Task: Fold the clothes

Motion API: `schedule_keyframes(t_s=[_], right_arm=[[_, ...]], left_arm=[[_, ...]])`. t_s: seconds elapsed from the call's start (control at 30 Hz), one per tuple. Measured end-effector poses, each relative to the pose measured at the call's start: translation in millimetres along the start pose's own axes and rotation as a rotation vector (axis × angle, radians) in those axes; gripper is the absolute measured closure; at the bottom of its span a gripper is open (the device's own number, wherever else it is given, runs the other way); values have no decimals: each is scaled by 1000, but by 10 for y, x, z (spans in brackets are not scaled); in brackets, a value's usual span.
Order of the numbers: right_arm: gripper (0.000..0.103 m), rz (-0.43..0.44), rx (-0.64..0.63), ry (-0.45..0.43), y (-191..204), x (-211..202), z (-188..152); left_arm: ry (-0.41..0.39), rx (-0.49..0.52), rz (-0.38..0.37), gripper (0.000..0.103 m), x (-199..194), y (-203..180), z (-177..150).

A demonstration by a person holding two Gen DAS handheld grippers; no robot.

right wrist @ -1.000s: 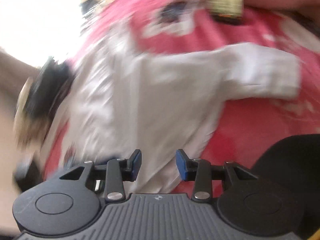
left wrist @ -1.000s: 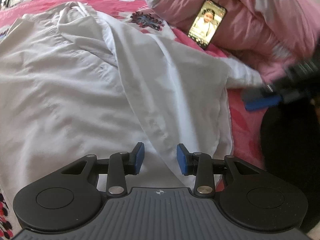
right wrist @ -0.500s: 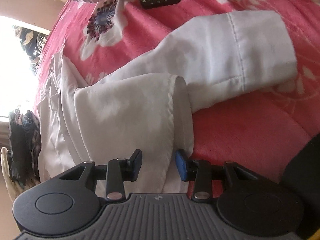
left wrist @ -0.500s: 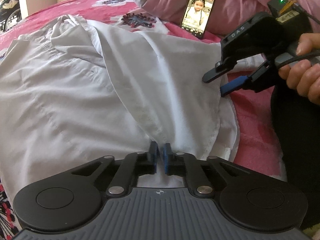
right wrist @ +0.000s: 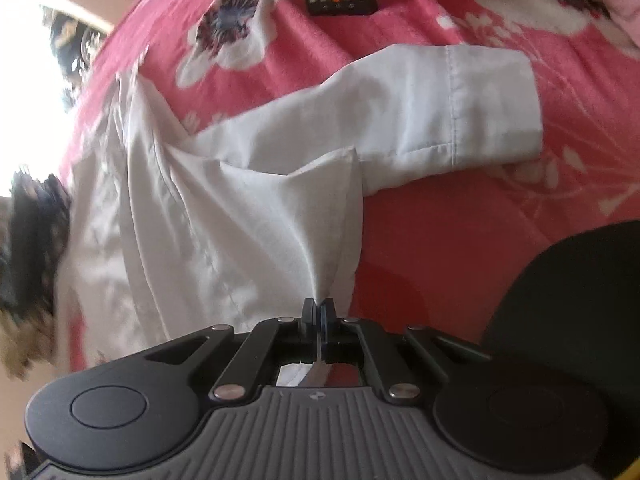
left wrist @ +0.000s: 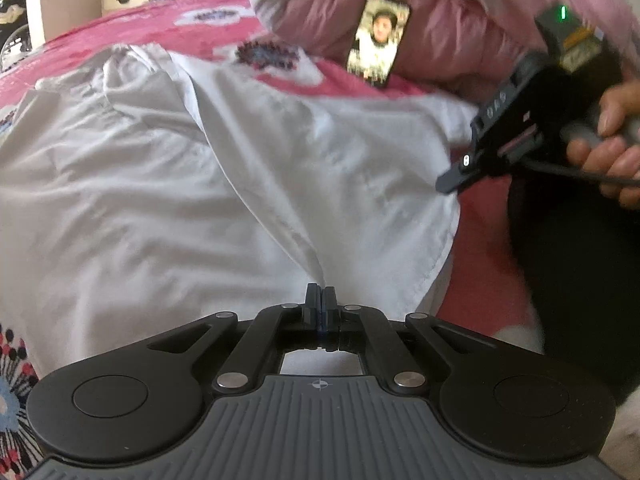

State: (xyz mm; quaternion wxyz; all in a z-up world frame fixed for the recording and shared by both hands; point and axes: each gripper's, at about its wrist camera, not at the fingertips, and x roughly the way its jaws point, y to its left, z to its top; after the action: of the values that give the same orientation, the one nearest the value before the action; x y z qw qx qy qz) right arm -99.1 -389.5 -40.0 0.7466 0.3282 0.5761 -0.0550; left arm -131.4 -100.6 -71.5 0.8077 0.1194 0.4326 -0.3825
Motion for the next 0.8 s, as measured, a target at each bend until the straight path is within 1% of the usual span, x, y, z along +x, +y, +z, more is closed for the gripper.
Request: schedule_keyframes(t_s=[0.13, 0.27, 0.3, 0.33, 0.37, 0.4, 0.43, 0.53, 0.6, 0.67, 0.73, 0.8], right_arm=[[101, -93, -127, 19, 147, 152, -77], [100, -161, -250, 16, 261, 204, -147], [98, -171, -271, 16, 277, 196, -156], [89, -178, -281, 17, 282, 161, -172], [75, -184, -291, 22, 290, 122, -180], [68, -189, -301, 28, 297, 82, -189], [66, -192, -315, 29, 309, 24, -200], [61, -180, -387, 7, 364, -266, -241], [61, -151, -449, -25, 428, -525, -206], [61, -97, -487, -86, 491, -774, -95], [60, -47, -523, -186, 567, -994, 66], [58, -52, -562, -236, 593, -1001, 262]], left_arm=[[37, 25, 23, 103, 110, -40, -64], [36, 56, 43, 103, 125, -60, -92], [33, 57, 42, 101, 120, -49, -95], [31, 55, 42, 97, 108, -38, -96], [32, 53, 42, 94, 89, -20, -99], [34, 51, 45, 90, 56, 4, -101], [36, 48, 48, 87, 22, 29, -102], [20, 34, 57, 85, -115, 128, -74], [-4, 25, 56, 84, -200, 190, -19], [-31, 19, 38, 82, -214, 210, 49], [-38, 18, 16, 82, -129, 181, 112], [-27, 23, -1, 82, 9, 136, 143]])
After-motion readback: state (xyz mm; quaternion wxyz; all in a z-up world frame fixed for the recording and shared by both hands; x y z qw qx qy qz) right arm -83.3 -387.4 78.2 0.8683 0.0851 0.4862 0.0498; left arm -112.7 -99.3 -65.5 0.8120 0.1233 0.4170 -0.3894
